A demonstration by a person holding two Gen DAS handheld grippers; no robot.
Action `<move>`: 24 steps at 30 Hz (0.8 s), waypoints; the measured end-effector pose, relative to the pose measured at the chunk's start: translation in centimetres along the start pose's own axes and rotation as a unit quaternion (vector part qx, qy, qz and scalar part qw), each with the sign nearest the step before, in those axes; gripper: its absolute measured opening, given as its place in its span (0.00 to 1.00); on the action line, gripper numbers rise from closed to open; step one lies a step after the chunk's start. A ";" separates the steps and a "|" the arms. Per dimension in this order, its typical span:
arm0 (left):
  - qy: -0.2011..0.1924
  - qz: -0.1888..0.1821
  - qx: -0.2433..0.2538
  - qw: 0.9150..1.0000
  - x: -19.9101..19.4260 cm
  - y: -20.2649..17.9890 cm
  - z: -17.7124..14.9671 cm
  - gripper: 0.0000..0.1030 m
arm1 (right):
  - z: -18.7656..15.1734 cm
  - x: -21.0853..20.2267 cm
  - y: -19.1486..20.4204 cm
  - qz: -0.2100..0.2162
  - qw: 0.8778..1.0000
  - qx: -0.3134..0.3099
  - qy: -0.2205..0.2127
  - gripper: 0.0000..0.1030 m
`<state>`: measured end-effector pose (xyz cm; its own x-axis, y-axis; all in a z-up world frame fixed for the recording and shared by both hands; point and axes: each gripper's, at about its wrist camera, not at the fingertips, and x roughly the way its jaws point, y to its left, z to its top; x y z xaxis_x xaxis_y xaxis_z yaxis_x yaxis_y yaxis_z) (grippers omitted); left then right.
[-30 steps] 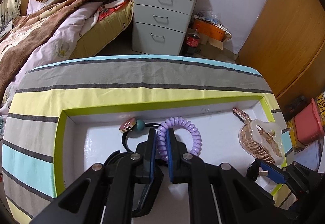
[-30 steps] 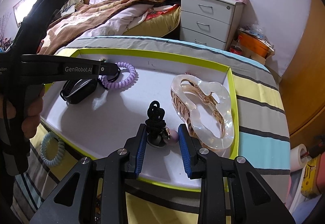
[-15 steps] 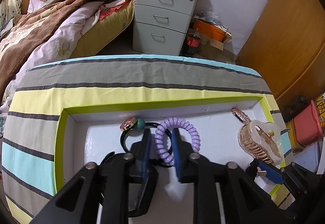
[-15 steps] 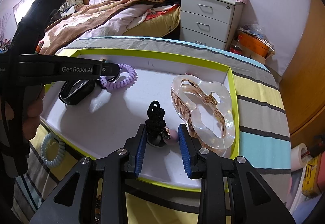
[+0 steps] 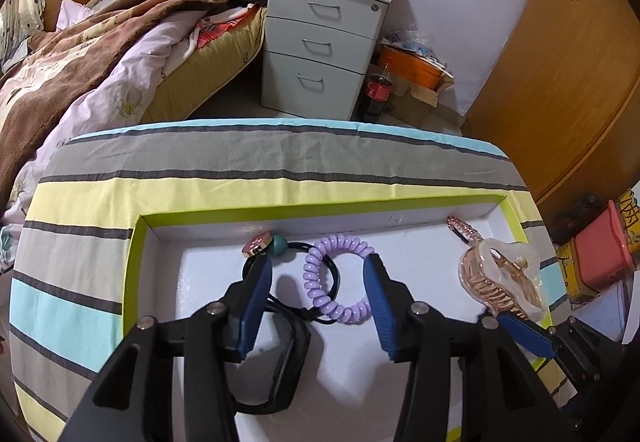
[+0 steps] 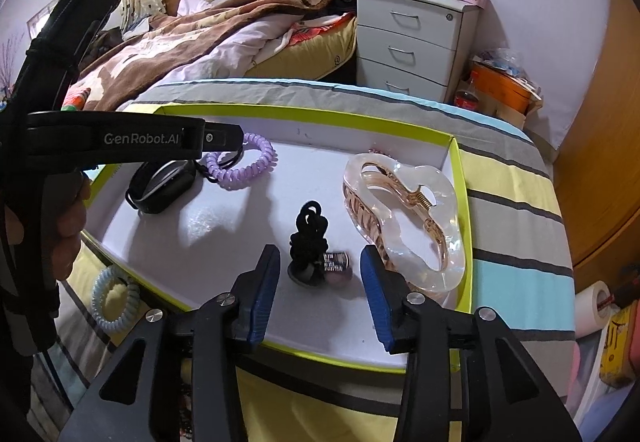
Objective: Organize jewelry
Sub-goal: 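Open the left tool to drop the purple coil while the right tool releases the hair tie, then withdraw both open tools from the box toward the remaining bracelets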
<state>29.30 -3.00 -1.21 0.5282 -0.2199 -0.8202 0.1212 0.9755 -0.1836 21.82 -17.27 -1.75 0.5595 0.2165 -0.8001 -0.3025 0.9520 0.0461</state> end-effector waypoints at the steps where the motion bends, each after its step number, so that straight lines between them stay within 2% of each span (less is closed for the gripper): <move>1: -0.001 0.000 0.000 1.000 -0.1 0.0 0.0 0.48 | 0.0 -0.1 0.1 -0.002 1.000 0.000 -0.001 0.42; 12: -0.011 0.001 -0.002 1.000 -2.5 -0.2 -0.7 0.51 | -0.2 -1.8 0.4 -0.005 1.000 0.008 -0.016 0.42; 24: -0.033 0.000 -0.003 0.999 -6.7 0.1 -2.6 0.56 | -1.0 -4.6 1.4 -0.008 0.999 0.010 -0.036 0.42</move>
<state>23.61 -1.41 2.90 0.5827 -0.2193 -0.7825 0.1169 0.9755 -0.1863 18.02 -17.13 1.43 0.6183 0.2157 -0.7558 -0.2775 0.9596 0.0468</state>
